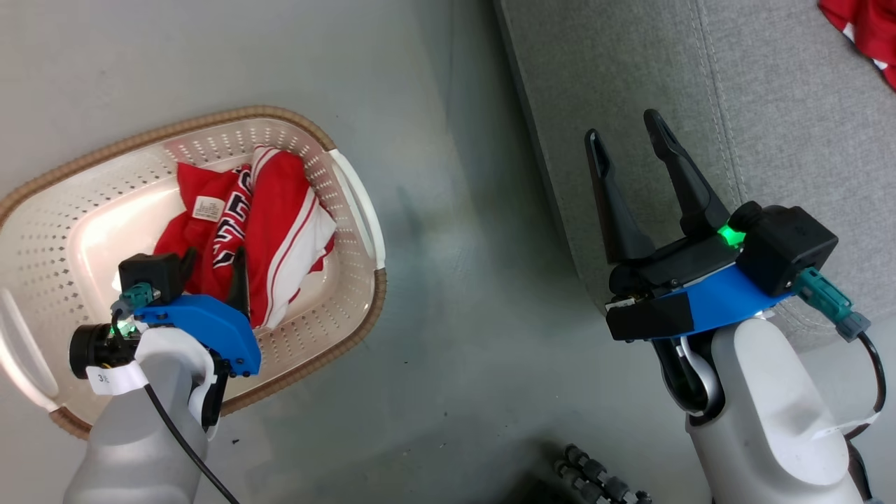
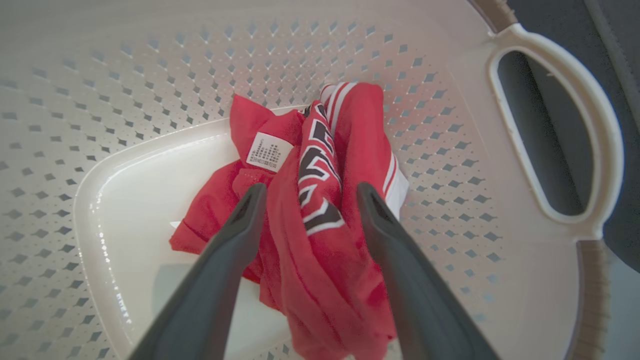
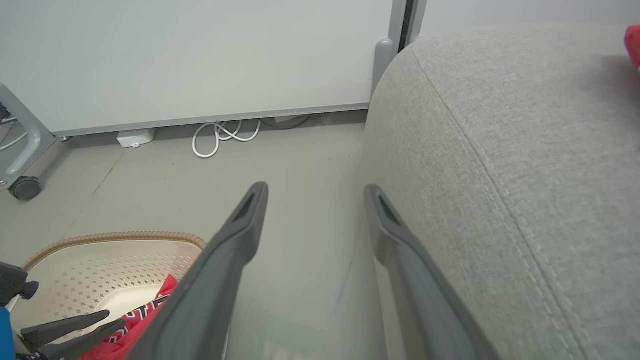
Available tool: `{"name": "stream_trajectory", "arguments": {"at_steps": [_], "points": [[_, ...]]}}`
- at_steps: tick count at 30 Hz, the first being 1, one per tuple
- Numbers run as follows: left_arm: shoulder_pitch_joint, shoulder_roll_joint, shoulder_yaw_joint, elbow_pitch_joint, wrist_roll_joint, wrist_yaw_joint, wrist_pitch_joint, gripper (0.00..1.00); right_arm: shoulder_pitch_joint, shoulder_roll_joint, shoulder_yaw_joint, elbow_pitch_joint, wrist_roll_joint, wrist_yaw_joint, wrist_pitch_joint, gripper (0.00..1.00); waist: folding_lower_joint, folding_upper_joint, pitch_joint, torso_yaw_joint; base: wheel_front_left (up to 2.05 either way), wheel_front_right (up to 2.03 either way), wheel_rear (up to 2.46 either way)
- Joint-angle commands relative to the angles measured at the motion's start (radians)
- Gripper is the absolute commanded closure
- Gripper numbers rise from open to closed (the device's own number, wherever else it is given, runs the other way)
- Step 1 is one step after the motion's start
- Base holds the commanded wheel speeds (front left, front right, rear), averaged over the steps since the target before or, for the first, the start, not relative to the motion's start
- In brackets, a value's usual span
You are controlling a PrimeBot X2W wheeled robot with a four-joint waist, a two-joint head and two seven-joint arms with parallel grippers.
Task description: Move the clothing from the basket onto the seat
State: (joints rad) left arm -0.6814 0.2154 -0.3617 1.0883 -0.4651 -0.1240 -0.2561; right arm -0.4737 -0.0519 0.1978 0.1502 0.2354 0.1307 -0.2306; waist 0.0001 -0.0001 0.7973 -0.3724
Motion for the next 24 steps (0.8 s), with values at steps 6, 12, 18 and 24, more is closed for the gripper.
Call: {"name": "stream_trajectory", "arguments": {"at_steps": [6, 12, 18, 24], "points": [[-0.029, 0.002, 0.007, 0.054, -0.028, -0.005, 0.016, 0.00, -0.023, 0.002, 0.016, 0.013, 0.027, 0.000, -0.018, 0.00, -0.0001, 0.0001, 0.020, -0.021, 0.00, 0.00, 0.00], [-0.043, -0.002, 0.013, 0.101, -0.054, -0.007, 0.053, 0.00, -0.033, 0.002, 0.019, 0.021, 0.034, 0.000, -0.026, 0.00, -0.0001, 0.0001, 0.030, -0.031, 0.00, 0.00, 0.00], [-0.053, -0.008, 0.005, 0.127, -0.067, -0.008, 0.073, 0.15, -0.034, 0.002, 0.019, 0.029, 0.038, 0.000, -0.032, 0.00, -0.0001, 0.0001, 0.032, -0.032, 0.00, 0.00, 0.00], [-0.060, -0.007, -0.014, 0.138, -0.069, -0.008, 0.082, 1.00, -0.038, 0.002, 0.025, 0.036, 0.041, 0.000, -0.034, 0.00, -0.0001, 0.0001, 0.028, -0.035, 0.00, 0.00, 0.00]]}}
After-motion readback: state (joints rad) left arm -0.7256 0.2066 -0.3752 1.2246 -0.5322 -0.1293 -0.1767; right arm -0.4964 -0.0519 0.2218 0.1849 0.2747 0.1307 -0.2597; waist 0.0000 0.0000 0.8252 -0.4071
